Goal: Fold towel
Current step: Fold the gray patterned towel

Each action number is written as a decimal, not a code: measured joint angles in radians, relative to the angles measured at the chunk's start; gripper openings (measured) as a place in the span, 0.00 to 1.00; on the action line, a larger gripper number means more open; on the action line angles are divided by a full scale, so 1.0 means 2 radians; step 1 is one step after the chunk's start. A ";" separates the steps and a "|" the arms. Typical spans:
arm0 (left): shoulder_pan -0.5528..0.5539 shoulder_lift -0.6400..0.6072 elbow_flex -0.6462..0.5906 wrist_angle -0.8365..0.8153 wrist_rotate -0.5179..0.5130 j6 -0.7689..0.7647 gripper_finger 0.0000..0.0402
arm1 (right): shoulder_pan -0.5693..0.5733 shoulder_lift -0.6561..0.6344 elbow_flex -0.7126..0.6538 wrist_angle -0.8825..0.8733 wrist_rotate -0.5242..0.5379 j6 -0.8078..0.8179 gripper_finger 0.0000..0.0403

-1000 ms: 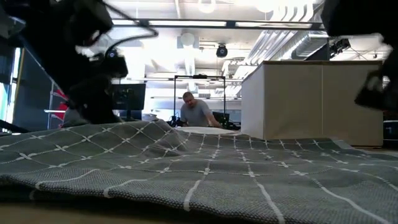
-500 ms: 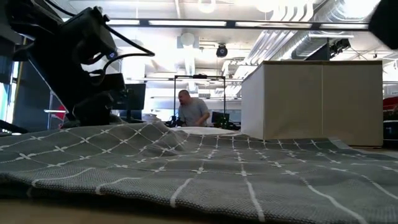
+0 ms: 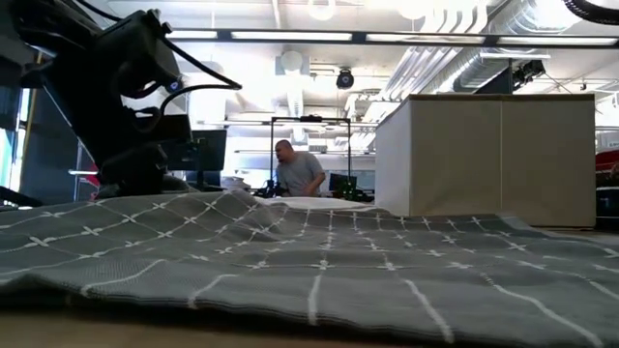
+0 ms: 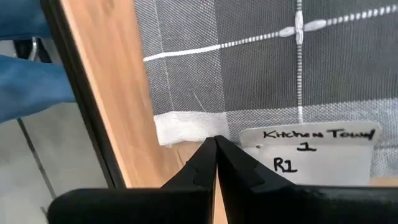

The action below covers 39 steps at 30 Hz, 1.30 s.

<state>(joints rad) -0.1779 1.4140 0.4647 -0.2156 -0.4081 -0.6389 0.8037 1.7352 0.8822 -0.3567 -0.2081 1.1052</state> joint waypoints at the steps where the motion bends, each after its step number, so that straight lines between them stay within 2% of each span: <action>1: 0.000 -0.002 0.000 -0.003 0.001 0.001 0.21 | 0.000 -0.003 -0.001 -0.004 -0.004 0.002 0.00; 5: 0.000 -0.012 -0.001 -0.014 0.005 0.002 0.21 | 0.001 -0.017 -0.003 -0.020 -0.017 0.012 0.00; 7: 0.000 -0.014 -0.001 -0.014 0.005 0.002 0.21 | 0.002 -0.040 -0.002 -0.009 0.018 0.021 0.00; 10: 0.000 -0.017 -0.002 -0.012 0.007 0.003 0.21 | -0.001 -0.055 -0.001 0.017 0.100 0.013 0.00; 12: 0.000 -0.017 -0.002 -0.012 0.012 0.007 0.21 | -0.007 -0.047 -0.001 0.031 0.114 0.000 0.00; 15: 0.000 -0.017 -0.001 -0.013 0.018 0.016 0.21 | -0.017 -0.015 -0.001 0.042 0.099 -0.010 0.00; 20: 0.000 -0.021 0.000 -0.038 0.045 0.037 0.21 | -0.021 0.021 0.002 0.051 0.037 -0.003 0.00; 27: 0.000 -0.025 0.001 -0.084 0.067 0.037 0.21 | 0.017 0.010 0.001 0.028 0.019 0.011 0.00; 35: 0.013 -0.064 0.022 -0.114 0.130 0.080 0.21 | 0.033 -0.004 -0.001 -0.007 0.005 0.038 0.00; 39: 0.026 -0.087 0.057 -0.133 0.177 0.086 0.21 | 0.021 -0.030 -0.002 -0.017 0.012 0.042 0.00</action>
<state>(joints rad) -0.1268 1.2391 0.5796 -0.4813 -0.0543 -0.4679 0.8457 1.6743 0.8772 -0.3907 -0.1844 1.1885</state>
